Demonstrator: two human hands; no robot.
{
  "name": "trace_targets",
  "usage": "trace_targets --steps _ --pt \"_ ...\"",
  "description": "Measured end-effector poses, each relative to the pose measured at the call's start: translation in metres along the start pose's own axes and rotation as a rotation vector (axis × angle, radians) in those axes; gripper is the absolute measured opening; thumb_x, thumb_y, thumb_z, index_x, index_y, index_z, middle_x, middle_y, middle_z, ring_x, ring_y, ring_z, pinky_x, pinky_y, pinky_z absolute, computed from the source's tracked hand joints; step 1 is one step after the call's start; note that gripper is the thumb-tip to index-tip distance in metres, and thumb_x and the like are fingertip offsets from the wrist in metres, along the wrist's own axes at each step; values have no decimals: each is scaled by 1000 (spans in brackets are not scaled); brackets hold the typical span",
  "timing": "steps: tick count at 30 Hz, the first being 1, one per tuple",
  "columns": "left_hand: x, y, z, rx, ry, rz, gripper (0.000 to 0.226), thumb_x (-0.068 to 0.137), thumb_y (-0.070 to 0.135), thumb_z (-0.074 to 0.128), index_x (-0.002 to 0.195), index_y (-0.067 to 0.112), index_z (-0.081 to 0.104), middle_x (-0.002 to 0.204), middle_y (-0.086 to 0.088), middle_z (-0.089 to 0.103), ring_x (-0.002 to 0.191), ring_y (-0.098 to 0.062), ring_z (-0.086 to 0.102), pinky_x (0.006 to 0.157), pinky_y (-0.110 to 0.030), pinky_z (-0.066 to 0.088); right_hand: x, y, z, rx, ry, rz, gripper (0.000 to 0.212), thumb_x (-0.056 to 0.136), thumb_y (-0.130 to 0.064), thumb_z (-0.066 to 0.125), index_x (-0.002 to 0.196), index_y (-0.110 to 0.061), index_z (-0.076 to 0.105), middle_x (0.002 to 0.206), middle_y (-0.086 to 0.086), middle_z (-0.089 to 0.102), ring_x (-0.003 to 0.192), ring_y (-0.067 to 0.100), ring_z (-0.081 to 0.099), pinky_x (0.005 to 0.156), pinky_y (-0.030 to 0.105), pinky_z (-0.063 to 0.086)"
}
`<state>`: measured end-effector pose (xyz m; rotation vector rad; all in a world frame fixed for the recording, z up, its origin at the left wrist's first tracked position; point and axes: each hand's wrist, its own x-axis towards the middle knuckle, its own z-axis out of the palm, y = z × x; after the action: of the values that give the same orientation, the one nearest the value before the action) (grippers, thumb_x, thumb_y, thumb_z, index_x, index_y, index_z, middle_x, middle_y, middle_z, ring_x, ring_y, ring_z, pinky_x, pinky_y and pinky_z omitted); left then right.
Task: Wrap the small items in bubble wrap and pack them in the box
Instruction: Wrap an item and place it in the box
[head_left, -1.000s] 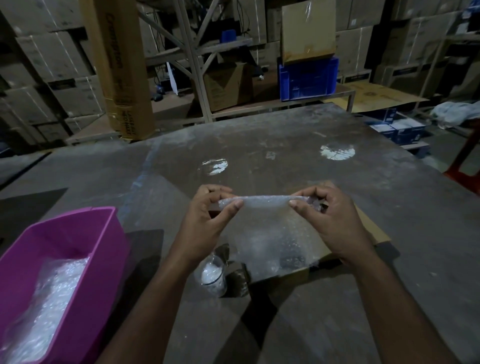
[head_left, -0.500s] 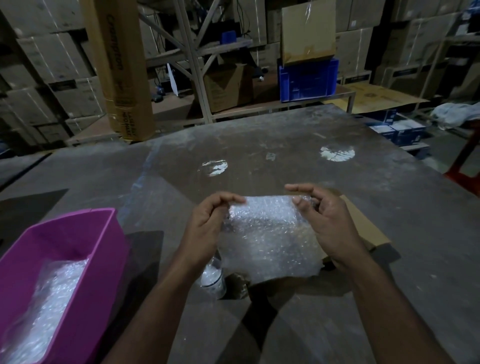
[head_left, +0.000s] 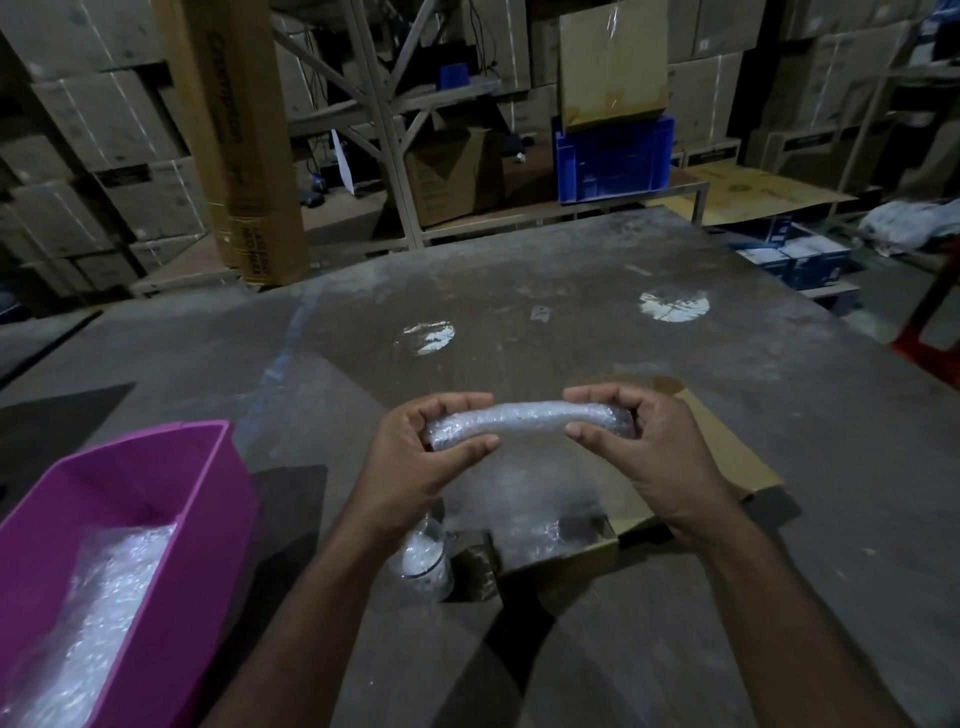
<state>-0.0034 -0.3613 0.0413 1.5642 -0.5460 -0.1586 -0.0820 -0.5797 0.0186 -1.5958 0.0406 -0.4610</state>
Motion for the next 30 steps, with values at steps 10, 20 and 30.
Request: trace_targets --steps 10,20,30 --pt "6 -8 -7 161 51 58 24 85 31 74 93 8 72 103 -1 68 91 -12 66 76 -32 53 5 5 -2 -237 -28 -90 25 89 -47 67 86 -23 72 104 -4 63 98 8 63 82 24 50" --pt "0 -2 -1 131 47 80 33 106 19 49 134 36 55 81 10 56 73 -5 51 68 -23 49 0 -6 4 -95 -65 -39 22 99 -25 61 115 -30 74 118 -20 72 111 -4 64 87 14 49" --pt "-4 9 0 68 -70 22 38 80 14 80 117 18 73 108 -6 77 92 -16 73 79 -25 58 -1 -6 2 -95 -27 -38 16 80 -21 82 95 -20 76 93 -2 77 82 10 72 70 23 57"
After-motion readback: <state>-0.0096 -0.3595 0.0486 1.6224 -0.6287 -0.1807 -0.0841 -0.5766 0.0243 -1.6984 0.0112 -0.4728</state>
